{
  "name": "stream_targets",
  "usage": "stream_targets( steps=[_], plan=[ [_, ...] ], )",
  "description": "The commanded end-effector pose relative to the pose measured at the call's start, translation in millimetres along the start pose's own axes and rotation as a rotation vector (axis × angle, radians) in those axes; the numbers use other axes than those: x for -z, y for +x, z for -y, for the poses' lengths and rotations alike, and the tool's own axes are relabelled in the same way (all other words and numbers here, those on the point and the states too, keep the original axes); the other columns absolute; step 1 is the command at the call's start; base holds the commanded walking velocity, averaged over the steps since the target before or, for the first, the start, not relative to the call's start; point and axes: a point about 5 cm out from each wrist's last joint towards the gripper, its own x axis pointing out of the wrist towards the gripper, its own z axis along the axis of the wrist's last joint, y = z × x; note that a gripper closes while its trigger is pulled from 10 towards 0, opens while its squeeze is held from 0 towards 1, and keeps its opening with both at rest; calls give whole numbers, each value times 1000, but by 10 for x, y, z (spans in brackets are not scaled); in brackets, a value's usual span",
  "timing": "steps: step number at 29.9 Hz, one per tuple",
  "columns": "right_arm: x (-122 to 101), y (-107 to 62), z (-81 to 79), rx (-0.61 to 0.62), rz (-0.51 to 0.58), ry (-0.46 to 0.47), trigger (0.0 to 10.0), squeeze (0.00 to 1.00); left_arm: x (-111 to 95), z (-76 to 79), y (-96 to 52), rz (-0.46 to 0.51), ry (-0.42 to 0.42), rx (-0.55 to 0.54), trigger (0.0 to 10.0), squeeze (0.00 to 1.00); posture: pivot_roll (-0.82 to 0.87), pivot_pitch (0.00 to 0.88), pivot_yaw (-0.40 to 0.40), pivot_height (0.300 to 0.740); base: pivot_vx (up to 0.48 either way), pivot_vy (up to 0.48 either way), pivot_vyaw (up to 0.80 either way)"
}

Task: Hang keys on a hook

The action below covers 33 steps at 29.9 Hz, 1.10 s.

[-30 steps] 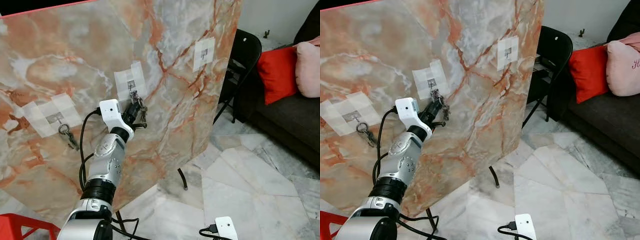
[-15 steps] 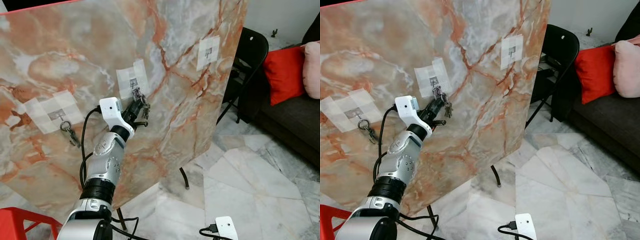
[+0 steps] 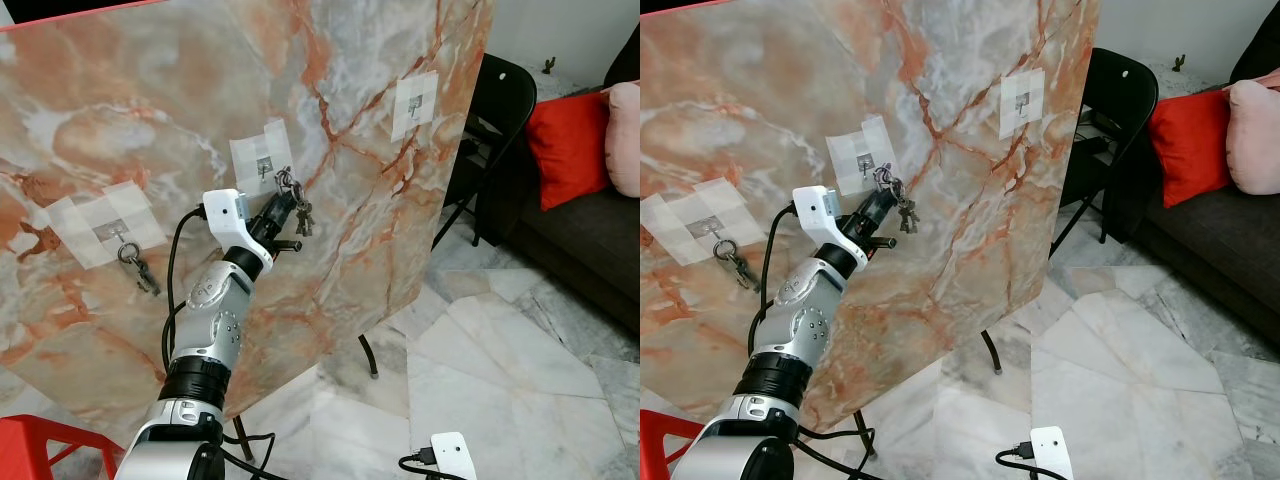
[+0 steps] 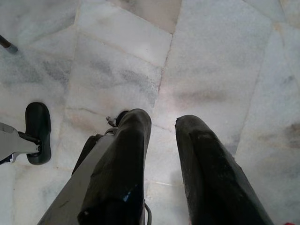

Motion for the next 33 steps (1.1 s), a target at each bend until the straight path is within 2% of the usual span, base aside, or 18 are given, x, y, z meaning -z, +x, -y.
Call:
stream_targets(
  steps=[1, 14, 33],
  plan=[
    [0, 0, 7, 5, 1, 8, 10000, 0, -33, 10, 42, 8, -24, 3, 10000, 0, 10, 0, 2, 740, 0, 0, 0],
    [3, 0, 14, 6, -1, 3, 10000, 0, -31, -73, 48, 24, -78, -51, 10000, 0, 8, 0, 0, 740, 0, 0, 0],
    [1, 0, 24, 8, -2, -2, 10000, 0, -31, -117, 53, 34, -114, -72, 10000, 0, 7, 0, -3, 740, 0, 0, 0]
  ],
)
